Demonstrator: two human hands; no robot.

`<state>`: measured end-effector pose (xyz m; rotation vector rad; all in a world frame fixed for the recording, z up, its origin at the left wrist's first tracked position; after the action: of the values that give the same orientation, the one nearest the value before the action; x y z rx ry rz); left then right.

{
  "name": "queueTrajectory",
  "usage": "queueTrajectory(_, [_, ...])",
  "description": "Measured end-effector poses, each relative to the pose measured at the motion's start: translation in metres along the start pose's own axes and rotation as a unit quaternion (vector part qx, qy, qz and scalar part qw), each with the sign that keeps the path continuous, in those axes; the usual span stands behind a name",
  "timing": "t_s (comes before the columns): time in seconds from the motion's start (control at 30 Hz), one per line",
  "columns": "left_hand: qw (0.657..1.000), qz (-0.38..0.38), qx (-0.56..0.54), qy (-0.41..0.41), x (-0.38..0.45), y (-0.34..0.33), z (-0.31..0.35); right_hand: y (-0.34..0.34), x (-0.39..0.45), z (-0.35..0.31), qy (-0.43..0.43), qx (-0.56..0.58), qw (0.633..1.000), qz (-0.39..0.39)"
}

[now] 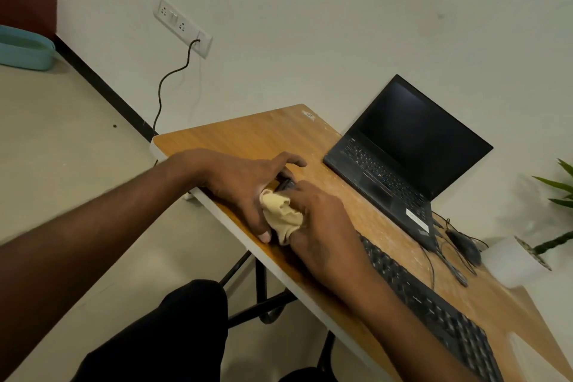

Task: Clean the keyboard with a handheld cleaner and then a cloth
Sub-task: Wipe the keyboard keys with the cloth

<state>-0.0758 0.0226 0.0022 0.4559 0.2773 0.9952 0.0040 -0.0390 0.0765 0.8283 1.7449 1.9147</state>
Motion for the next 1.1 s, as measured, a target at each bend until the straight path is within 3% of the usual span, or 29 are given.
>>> queueTrajectory(0.13, [1.0,0.002,0.013,0.004,-0.002,0.0,0.002,0.0,-0.007,0.001,0.021,0.001,1.0,0.024])
queueTrajectory(0.4, [1.0,-0.003,0.005,0.014,-0.003,0.001,0.001,-0.005,0.041,0.077,-0.098,-0.05,0.99,0.09])
queueTrajectory(0.67, [1.0,0.001,0.012,0.012,-0.002,0.002,-0.001,0.001,-0.011,0.028,-0.03,0.027,0.998,0.051])
queueTrajectory(0.8, [1.0,0.003,0.007,0.014,-0.002,0.001,-0.002,0.002,-0.023,0.02,-0.003,0.008,0.998,0.058])
queueTrajectory(1.1, [1.0,-0.01,-0.001,0.013,-0.002,0.0,-0.002,-0.005,0.024,0.097,-0.14,-0.069,0.984,0.084])
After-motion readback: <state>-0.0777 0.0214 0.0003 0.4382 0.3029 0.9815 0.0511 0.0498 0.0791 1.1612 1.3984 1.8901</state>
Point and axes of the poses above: each hand's wrist, its own x-axis towards the middle knuckle, its own y-axis out of the back of the hand, z = x × y, the point moved 10 cm from there along x, towards the middle knuckle, and after that the axes turned 10 degrees about -x, right-handed, at the moved point
